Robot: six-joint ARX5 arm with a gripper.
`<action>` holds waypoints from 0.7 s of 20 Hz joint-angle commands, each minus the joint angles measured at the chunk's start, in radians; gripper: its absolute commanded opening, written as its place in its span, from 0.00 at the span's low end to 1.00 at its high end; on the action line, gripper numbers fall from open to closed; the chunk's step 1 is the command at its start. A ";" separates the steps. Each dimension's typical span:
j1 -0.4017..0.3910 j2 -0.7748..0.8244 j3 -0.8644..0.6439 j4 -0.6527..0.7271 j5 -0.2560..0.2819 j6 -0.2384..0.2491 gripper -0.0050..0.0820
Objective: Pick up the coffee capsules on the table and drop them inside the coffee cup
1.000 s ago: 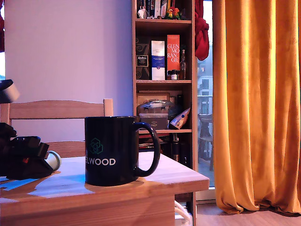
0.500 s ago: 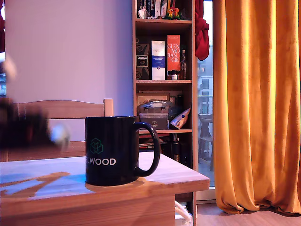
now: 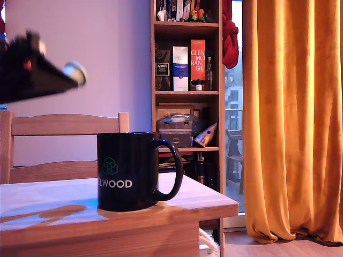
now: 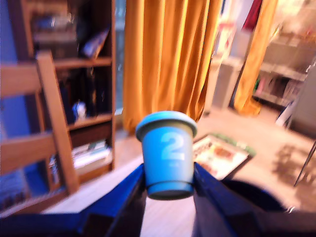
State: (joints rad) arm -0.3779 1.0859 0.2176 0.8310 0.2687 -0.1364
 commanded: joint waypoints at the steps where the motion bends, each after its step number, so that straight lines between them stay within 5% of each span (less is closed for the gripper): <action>1: -0.015 -0.005 0.001 0.005 0.021 -0.042 0.20; 6: -0.105 0.000 0.066 -0.095 0.030 -0.039 0.20; 14: -0.187 0.064 0.283 -0.470 0.010 0.014 0.20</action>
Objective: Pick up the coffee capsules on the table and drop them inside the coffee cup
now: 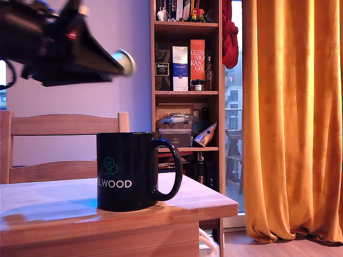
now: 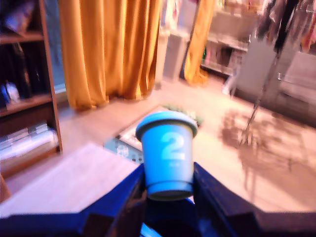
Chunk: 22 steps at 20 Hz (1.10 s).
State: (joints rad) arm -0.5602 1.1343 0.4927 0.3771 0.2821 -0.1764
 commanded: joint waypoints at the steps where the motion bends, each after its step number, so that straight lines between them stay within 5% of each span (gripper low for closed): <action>1: -0.010 0.032 0.031 -0.052 -0.004 0.055 0.20; 10: -0.052 0.187 0.138 -0.245 -0.037 0.058 0.20; 22: -0.058 0.195 0.139 -0.272 -0.047 0.064 0.20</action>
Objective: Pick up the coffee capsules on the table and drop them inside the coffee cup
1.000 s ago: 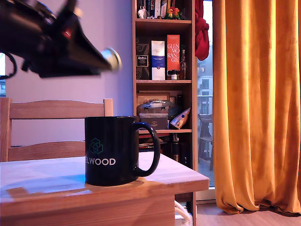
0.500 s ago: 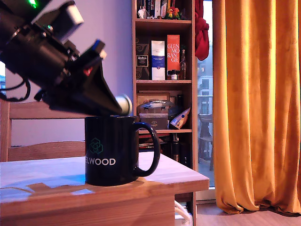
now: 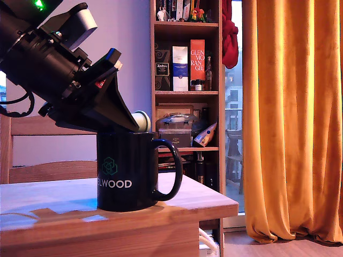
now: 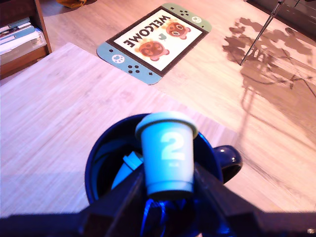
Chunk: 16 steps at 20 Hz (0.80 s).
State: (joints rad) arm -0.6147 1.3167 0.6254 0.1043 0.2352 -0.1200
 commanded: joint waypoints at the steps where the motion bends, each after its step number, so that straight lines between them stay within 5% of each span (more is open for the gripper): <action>1: -0.003 0.013 0.006 0.001 0.000 0.008 0.20; 5: -0.003 0.013 0.008 0.009 0.000 0.008 0.23; 8: -0.003 0.012 0.019 0.034 0.000 0.008 0.47; 16: -0.003 0.012 0.037 0.015 0.023 -0.005 0.57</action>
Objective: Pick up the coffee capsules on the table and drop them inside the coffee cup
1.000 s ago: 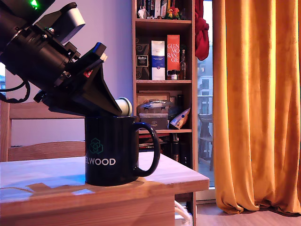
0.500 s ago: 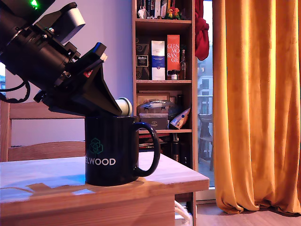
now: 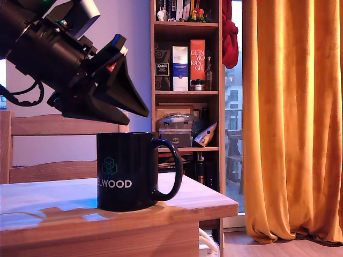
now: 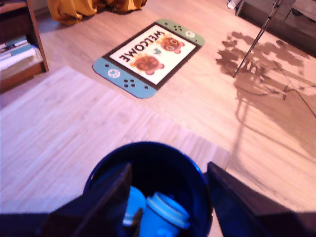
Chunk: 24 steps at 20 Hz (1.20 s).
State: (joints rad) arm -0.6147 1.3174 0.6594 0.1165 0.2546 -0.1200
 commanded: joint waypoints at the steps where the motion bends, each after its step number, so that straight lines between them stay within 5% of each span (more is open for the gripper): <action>1: -0.003 0.011 0.003 -0.002 0.003 -0.005 0.57; 8: -0.003 0.010 0.006 -0.013 0.012 -0.010 0.51; 10: -0.003 0.005 0.019 -0.028 0.033 -0.011 0.34; 12: -0.003 -0.018 0.034 -0.045 0.037 -0.010 0.05; 17: 0.000 -0.145 0.035 -0.075 0.013 -0.011 0.04; 19: 0.016 -0.200 0.035 -0.113 0.011 0.027 0.04; 24: 0.137 -0.294 0.035 -0.191 0.011 0.063 0.04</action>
State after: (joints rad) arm -0.4908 1.0313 0.6937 -0.0704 0.2638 -0.0685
